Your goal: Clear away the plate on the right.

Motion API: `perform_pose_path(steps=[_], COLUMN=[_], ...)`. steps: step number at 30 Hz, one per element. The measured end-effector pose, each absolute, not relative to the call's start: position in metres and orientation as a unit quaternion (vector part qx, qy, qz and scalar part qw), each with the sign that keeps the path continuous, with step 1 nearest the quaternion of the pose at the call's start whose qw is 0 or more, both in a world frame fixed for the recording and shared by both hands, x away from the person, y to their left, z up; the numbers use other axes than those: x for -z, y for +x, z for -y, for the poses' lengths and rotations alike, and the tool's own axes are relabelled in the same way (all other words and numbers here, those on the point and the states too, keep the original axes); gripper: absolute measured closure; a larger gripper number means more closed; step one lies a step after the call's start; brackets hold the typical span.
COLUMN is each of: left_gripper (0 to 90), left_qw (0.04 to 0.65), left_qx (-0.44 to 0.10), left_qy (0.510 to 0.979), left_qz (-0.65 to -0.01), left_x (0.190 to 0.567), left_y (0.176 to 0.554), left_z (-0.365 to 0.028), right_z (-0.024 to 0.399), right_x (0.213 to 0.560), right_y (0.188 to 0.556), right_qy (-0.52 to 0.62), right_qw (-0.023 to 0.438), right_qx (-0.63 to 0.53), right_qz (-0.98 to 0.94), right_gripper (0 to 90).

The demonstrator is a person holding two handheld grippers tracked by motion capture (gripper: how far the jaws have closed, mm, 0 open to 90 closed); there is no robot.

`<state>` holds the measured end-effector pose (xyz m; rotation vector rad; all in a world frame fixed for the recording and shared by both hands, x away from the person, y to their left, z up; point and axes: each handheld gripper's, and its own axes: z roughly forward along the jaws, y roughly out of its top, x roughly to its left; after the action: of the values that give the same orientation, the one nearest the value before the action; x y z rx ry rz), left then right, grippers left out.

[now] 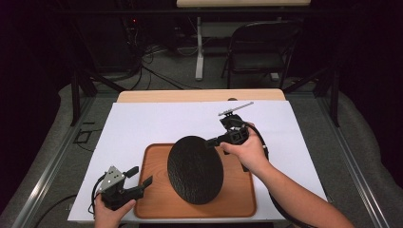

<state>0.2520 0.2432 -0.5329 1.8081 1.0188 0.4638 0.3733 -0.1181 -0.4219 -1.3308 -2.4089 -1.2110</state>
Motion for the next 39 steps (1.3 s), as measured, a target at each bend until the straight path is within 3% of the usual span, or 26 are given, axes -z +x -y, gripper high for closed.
perform_pose_path(steps=[39], left_gripper=[32.4], left_qw=[0.485], left_qx=[-0.190], left_qy=[0.744], left_qz=[-0.419], left_x=[0.533], left_y=[0.252], left_z=[-0.243], right_z=[0.131], right_x=[0.437], right_y=[0.379], right_qy=[-0.457], right_qw=[0.053], right_qx=[0.389], right_qz=[0.798], right_gripper=[87.7])
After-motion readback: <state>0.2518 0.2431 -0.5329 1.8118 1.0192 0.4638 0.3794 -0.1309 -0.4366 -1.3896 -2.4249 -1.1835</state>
